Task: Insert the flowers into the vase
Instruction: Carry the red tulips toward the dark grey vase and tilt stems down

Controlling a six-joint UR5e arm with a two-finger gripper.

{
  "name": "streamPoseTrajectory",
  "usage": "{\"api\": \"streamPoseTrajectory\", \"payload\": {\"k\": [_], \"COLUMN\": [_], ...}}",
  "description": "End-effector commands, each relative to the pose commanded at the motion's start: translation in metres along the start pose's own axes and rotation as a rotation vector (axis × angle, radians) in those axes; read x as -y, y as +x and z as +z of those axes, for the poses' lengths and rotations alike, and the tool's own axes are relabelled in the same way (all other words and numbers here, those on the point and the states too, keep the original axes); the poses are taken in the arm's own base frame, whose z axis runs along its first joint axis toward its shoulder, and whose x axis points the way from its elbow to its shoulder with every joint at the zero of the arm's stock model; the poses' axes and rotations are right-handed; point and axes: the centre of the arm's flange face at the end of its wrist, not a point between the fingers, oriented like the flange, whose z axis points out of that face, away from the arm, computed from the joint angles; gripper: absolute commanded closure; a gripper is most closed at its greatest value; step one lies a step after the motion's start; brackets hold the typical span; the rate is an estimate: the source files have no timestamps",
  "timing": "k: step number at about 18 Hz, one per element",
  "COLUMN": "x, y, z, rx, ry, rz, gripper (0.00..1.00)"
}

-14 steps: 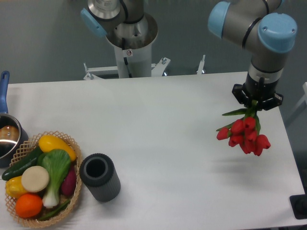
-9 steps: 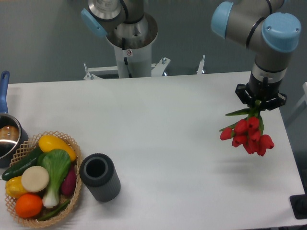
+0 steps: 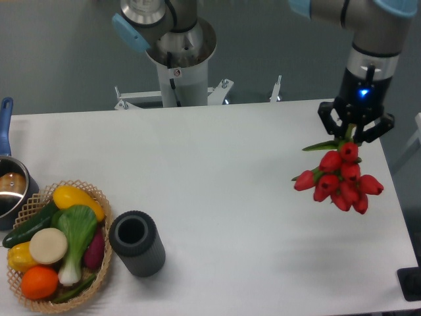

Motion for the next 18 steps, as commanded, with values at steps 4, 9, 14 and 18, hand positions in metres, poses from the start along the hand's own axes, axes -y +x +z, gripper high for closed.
{"api": "streamPoseTrajectory", "payload": {"k": [4, 9, 14, 18], "x": [0.050, 0.076, 0.103, 0.114], "y": [0.040, 0.069, 0.099, 0.115], "z": [0.013, 0.040, 0.077, 0.080], "rx": [-0.044, -0.180, -0.312, -0.429], "ry": [0.159, 0.281, 0.392, 0.500], "rz": [0.028, 0.076, 0.106, 0.094], "gripper": [1.00, 1.00, 1.00, 1.00]}}
